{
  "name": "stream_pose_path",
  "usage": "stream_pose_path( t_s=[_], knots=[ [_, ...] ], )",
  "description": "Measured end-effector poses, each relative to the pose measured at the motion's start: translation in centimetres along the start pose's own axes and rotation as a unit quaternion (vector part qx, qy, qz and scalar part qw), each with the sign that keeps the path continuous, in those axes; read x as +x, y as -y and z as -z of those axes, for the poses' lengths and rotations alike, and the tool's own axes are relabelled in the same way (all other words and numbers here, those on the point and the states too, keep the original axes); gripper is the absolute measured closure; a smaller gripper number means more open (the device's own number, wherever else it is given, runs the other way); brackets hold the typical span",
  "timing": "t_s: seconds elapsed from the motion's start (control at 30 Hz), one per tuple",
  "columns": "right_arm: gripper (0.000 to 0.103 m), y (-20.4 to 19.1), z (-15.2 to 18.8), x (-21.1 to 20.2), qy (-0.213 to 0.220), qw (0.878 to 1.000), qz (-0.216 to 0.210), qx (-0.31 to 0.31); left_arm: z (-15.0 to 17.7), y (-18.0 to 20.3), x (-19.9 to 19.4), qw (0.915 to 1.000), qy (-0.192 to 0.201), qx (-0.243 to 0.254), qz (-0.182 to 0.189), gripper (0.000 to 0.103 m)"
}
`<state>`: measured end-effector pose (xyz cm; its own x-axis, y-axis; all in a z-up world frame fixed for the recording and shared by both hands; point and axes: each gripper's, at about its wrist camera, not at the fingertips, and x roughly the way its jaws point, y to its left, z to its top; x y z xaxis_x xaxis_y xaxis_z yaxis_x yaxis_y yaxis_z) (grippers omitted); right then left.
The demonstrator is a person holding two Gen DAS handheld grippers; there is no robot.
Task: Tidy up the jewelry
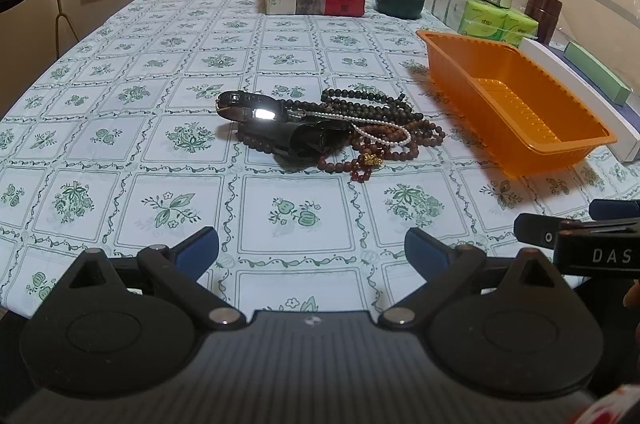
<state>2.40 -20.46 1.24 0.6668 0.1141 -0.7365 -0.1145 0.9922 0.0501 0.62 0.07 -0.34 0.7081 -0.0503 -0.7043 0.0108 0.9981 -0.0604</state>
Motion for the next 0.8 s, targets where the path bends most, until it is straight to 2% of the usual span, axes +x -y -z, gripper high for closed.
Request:
stream_pose_path(
  t_s=[0.8],
  knots=[
    [0.0,0.04,0.0,-0.24,0.0,1.0,-0.001,0.001,0.09,0.12,-0.12,1.0,0.0,0.001,0.001,0.004]
  ],
)
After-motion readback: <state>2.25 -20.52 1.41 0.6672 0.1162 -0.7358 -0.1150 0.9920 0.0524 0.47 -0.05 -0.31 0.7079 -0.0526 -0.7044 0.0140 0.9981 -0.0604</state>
